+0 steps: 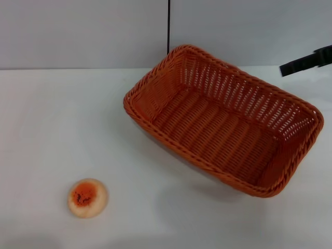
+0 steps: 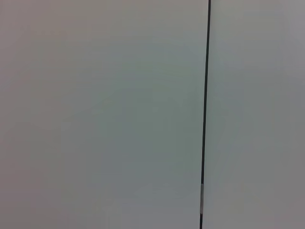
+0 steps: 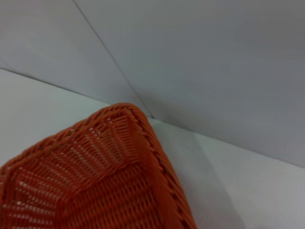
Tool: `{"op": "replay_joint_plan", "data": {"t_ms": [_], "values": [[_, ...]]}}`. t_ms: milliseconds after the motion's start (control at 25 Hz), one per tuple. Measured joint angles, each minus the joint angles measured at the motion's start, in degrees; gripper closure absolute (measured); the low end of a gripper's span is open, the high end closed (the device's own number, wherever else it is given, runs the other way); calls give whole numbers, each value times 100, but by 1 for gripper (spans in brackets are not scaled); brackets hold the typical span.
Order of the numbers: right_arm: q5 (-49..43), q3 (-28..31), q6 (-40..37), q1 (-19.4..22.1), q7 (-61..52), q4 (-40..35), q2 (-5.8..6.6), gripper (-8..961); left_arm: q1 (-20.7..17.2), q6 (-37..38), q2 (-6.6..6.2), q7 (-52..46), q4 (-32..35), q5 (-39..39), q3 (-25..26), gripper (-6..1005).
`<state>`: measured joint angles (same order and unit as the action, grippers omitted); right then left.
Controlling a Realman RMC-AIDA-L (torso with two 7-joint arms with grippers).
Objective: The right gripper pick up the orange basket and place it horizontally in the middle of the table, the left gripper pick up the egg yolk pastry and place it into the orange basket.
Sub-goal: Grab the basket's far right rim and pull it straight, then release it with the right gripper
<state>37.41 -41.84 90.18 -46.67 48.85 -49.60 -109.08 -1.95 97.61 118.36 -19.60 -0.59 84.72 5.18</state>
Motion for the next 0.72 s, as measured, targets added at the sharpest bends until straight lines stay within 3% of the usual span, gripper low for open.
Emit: {"op": "replay_joint_plan", "data": {"t_ms": [160, 400, 720], "values": [[0, -101, -292, 20, 66, 143, -130, 136, -8, 7, 1, 1, -8, 0, 0, 216], [23, -201, -918, 169, 408, 280, -450, 135, -7, 21, 3, 1, 2, 0, -7, 216], [120, -200, -1261, 161, 775, 611, -620, 135, 3, 28, 0, 1, 32, 0, -9, 217]]}}
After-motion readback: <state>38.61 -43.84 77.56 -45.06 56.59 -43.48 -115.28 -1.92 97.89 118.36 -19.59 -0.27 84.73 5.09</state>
